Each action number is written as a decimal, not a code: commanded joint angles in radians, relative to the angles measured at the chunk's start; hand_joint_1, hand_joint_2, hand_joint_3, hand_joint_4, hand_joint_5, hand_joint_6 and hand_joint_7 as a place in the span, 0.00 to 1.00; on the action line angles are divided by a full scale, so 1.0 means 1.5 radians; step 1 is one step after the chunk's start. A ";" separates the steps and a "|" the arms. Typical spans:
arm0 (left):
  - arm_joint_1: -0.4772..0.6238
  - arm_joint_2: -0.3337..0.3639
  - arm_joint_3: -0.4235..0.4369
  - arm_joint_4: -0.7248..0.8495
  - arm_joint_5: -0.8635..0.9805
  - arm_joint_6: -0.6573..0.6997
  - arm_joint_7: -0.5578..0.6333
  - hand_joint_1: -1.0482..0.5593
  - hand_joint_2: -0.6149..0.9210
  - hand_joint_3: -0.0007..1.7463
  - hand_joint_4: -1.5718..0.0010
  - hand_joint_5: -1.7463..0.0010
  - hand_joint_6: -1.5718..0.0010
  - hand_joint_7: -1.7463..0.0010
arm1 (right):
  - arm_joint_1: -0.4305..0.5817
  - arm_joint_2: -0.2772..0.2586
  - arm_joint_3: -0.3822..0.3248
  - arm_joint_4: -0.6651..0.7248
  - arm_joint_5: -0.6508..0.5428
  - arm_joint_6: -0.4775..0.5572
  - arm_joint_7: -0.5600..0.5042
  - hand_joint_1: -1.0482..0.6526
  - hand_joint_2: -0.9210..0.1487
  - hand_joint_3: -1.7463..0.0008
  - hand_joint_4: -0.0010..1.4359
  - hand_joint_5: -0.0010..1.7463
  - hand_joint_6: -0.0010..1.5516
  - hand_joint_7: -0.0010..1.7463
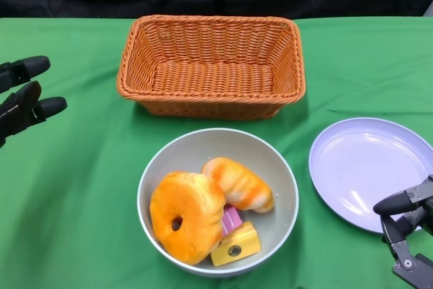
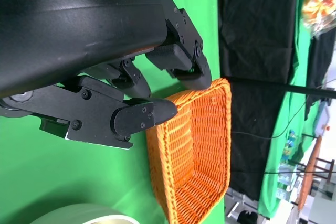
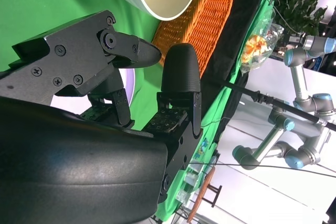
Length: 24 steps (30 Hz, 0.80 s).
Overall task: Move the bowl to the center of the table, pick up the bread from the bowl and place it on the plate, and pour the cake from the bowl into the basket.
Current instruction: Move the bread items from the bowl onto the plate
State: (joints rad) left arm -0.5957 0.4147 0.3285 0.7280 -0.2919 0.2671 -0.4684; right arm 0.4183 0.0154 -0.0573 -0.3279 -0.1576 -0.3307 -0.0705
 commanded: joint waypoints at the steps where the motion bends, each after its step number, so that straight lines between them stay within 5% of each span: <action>1: 0.001 0.006 0.007 0.002 -0.003 -0.018 0.010 0.58 1.00 0.26 0.53 0.72 0.51 0.84 | 0.001 -0.009 -0.006 0.003 0.007 -0.005 0.002 0.57 0.25 0.57 0.49 0.91 0.46 0.69; 7: 0.001 0.006 0.007 0.004 -0.004 -0.021 0.010 0.58 1.00 0.26 0.53 0.71 0.51 0.84 | 0.001 -0.009 -0.006 0.003 0.007 -0.005 0.002 0.57 0.25 0.57 0.49 0.91 0.46 0.69; 8: 0.026 -0.017 0.005 0.033 0.025 -0.161 0.040 0.58 1.00 0.26 0.53 0.71 0.51 0.84 | 0.009 -0.028 -0.006 -0.013 0.001 -0.007 0.018 0.57 0.25 0.57 0.49 0.91 0.46 0.69; 9: 0.045 -0.035 0.001 0.057 0.050 -0.274 0.067 0.60 1.00 0.24 0.55 0.44 0.47 0.73 | 0.017 -0.046 -0.005 -0.035 -0.006 -0.006 0.036 0.55 0.23 0.63 0.47 0.80 0.44 0.60; 10: 0.058 -0.047 -0.004 0.077 0.069 -0.357 0.087 0.62 1.00 0.22 0.60 0.21 0.52 0.51 | 0.024 -0.061 -0.003 -0.061 -0.020 0.000 0.052 0.51 0.14 0.76 0.45 0.68 0.45 0.46; 11: 0.063 -0.053 -0.007 0.092 0.080 -0.406 0.098 0.63 1.00 0.23 0.62 0.11 0.56 0.38 | 0.028 -0.070 -0.001 -0.078 -0.029 0.005 0.063 0.49 0.07 0.87 0.44 0.58 0.46 0.33; 16: 0.047 -0.053 -0.023 0.159 0.108 -0.492 0.114 0.63 1.00 0.23 0.63 0.05 0.60 0.28 | 0.032 -0.100 0.032 -0.237 -0.121 0.128 0.138 0.39 0.00 0.97 0.43 0.29 0.44 0.06; 24: 0.025 -0.049 -0.033 0.232 0.121 -0.575 0.123 0.62 1.00 0.21 0.61 0.07 0.59 0.29 | -0.006 -0.110 0.080 -0.343 -0.195 0.266 0.204 0.32 0.00 0.99 0.40 0.16 0.36 0.00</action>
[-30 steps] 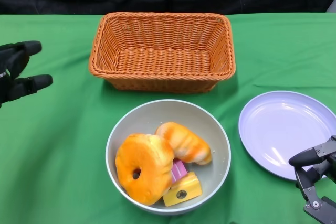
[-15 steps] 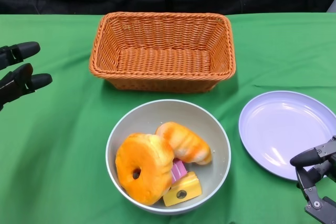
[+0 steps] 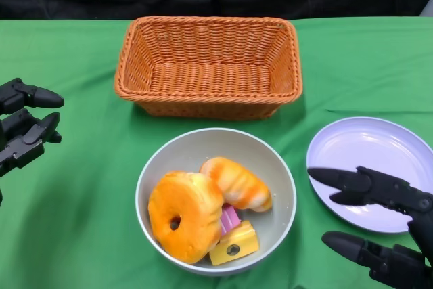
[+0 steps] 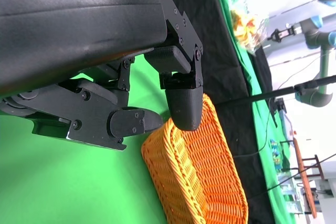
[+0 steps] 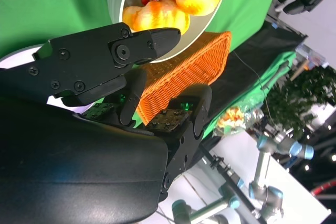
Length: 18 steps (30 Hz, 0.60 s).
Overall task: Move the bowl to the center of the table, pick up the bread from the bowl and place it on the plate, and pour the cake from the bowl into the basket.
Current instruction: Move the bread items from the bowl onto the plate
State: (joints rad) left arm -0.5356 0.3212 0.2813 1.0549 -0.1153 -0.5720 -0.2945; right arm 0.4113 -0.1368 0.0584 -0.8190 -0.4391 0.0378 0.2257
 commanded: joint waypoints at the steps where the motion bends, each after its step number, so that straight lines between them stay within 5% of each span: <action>1: -0.017 0.011 -0.002 0.018 0.004 -0.015 0.010 0.62 1.00 0.21 0.61 0.07 0.59 0.29 | -0.039 -0.004 0.033 -0.033 -0.063 0.046 0.026 0.30 0.00 0.98 0.41 0.16 0.36 0.00; 4: -0.020 0.008 -0.004 0.027 0.003 -0.020 0.012 0.63 1.00 0.22 0.60 0.07 0.59 0.30 | -0.116 0.014 0.102 -0.069 -0.187 0.107 0.072 0.20 0.00 0.96 0.42 0.14 0.33 0.00; 7: -0.021 0.008 -0.006 0.032 0.002 -0.025 0.010 0.64 1.00 0.23 0.60 0.07 0.59 0.30 | -0.133 0.028 0.125 -0.079 -0.229 0.138 0.092 0.19 0.00 0.96 0.43 0.14 0.33 0.00; 11: -0.027 0.008 -0.007 0.041 0.002 -0.024 0.007 0.63 1.00 0.21 0.58 0.07 0.58 0.30 | -0.190 0.079 0.213 -0.075 -0.328 0.181 0.141 0.20 0.01 0.98 0.44 0.13 0.31 0.00; 18: -0.032 0.012 -0.012 0.053 0.002 -0.030 0.008 0.64 1.00 0.21 0.58 0.07 0.58 0.30 | -0.236 0.121 0.251 -0.016 -0.411 0.200 0.158 0.19 0.00 0.98 0.46 0.11 0.33 0.01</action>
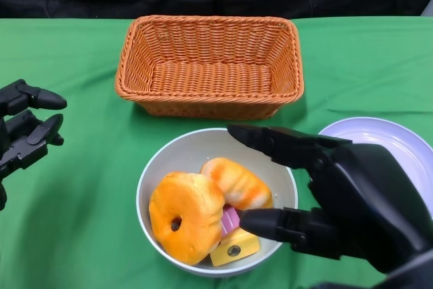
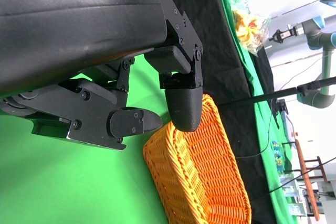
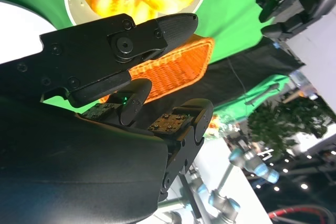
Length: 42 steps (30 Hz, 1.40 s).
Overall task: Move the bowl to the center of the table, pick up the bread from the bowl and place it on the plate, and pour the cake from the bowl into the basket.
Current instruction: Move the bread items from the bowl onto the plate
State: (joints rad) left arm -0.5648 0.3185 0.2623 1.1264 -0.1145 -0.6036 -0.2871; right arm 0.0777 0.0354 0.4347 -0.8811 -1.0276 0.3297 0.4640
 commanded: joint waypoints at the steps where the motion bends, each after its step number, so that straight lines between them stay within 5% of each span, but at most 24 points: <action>1: -0.012 0.014 0.000 0.006 0.003 -0.009 0.005 0.64 1.00 0.22 0.58 0.07 0.58 0.30 | -0.019 0.008 0.000 0.039 -0.021 0.007 -0.002 0.19 0.00 0.98 0.47 0.10 0.33 0.01; 9: -0.012 0.015 -0.002 0.007 0.003 -0.010 0.005 0.64 1.00 0.22 0.59 0.08 0.58 0.30 | -0.037 0.011 -0.006 0.107 -0.013 0.008 -0.020 0.19 0.00 0.97 0.49 0.10 0.34 0.01; 21: -0.011 0.019 -0.005 0.008 0.006 -0.007 0.008 0.64 1.00 0.22 0.58 0.07 0.58 0.30 | -0.115 -0.021 -0.025 0.326 0.023 -0.007 -0.117 0.18 0.00 0.96 0.51 0.08 0.33 0.00; 42: -0.013 0.020 -0.010 0.016 0.005 -0.010 0.005 0.65 1.00 0.23 0.59 0.06 0.58 0.28 | -0.190 -0.025 0.000 0.453 0.076 0.011 -0.132 0.17 0.00 0.93 0.50 0.06 0.33 0.01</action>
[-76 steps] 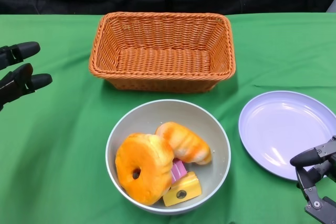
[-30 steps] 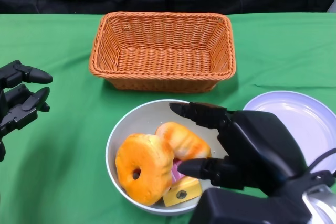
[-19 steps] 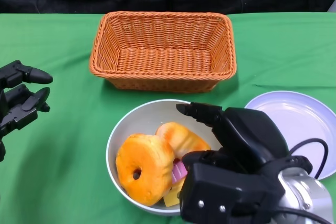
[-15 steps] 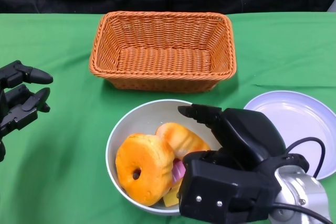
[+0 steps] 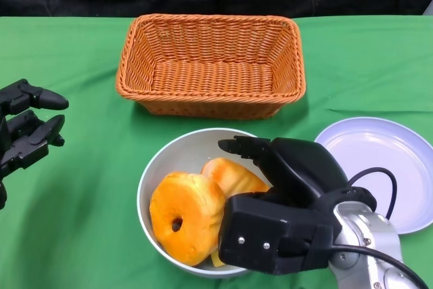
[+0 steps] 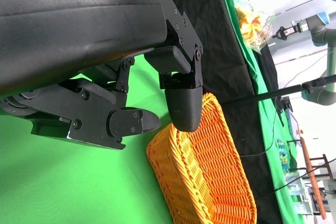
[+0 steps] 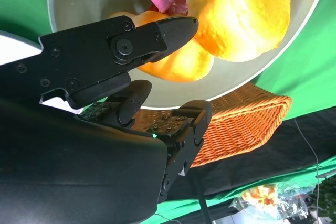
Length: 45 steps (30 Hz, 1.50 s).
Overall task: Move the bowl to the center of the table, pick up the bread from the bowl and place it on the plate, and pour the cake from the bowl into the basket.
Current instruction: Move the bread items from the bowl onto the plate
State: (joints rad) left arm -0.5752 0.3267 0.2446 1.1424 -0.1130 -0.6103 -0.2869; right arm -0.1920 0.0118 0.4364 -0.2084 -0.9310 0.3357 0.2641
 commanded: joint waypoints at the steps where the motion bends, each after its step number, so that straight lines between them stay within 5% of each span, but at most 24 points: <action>1: -0.006 0.015 0.001 0.005 0.005 -0.004 0.007 0.65 1.00 0.23 0.59 0.06 0.58 0.28 | -0.013 -0.011 0.002 0.009 0.011 0.011 0.006 0.17 0.00 0.93 0.50 0.06 0.33 0.01; 16: -0.008 0.018 0.000 0.008 0.009 -0.002 0.012 0.64 1.00 0.22 0.58 0.07 0.59 0.28 | -0.058 -0.023 0.071 0.093 -0.047 0.041 -0.015 0.18 0.00 0.92 0.47 0.03 0.31 0.00; 29: -0.009 0.019 0.001 0.014 0.008 -0.006 0.006 0.64 1.00 0.22 0.57 0.07 0.59 0.28 | -0.087 -0.012 0.100 0.179 -0.046 0.031 -0.090 0.21 0.00 0.92 0.56 0.07 0.30 0.00; 35: -0.007 0.021 0.004 0.015 0.006 -0.009 -0.001 0.65 1.00 0.23 0.57 0.07 0.59 0.28 | -0.082 -0.014 0.108 0.195 -0.042 0.026 -0.128 0.31 0.00 0.96 0.63 0.12 0.33 0.01; 36: -0.007 0.022 0.003 0.015 0.007 -0.008 0.001 0.65 1.00 0.23 0.58 0.07 0.59 0.28 | -0.080 -0.013 0.105 0.202 -0.033 0.017 -0.141 0.33 0.00 0.97 0.64 0.15 0.33 0.01; 39: -0.006 0.023 0.002 0.014 0.008 -0.006 0.002 0.65 1.00 0.22 0.58 0.08 0.59 0.28 | -0.076 -0.011 0.094 0.223 -0.004 -0.010 -0.178 0.45 0.00 0.99 0.45 0.67 0.40 0.01; 45: -0.006 0.024 0.003 0.015 0.007 -0.007 0.003 0.65 1.00 0.23 0.58 0.08 0.59 0.28 | -0.084 -0.016 0.085 0.249 0.030 -0.040 -0.209 0.51 0.01 1.00 0.42 0.87 0.52 0.05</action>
State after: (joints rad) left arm -0.5770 0.3407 0.2438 1.1613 -0.1021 -0.6114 -0.2818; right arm -0.3182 -0.0009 0.5768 0.1427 -0.8998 0.2718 -0.0458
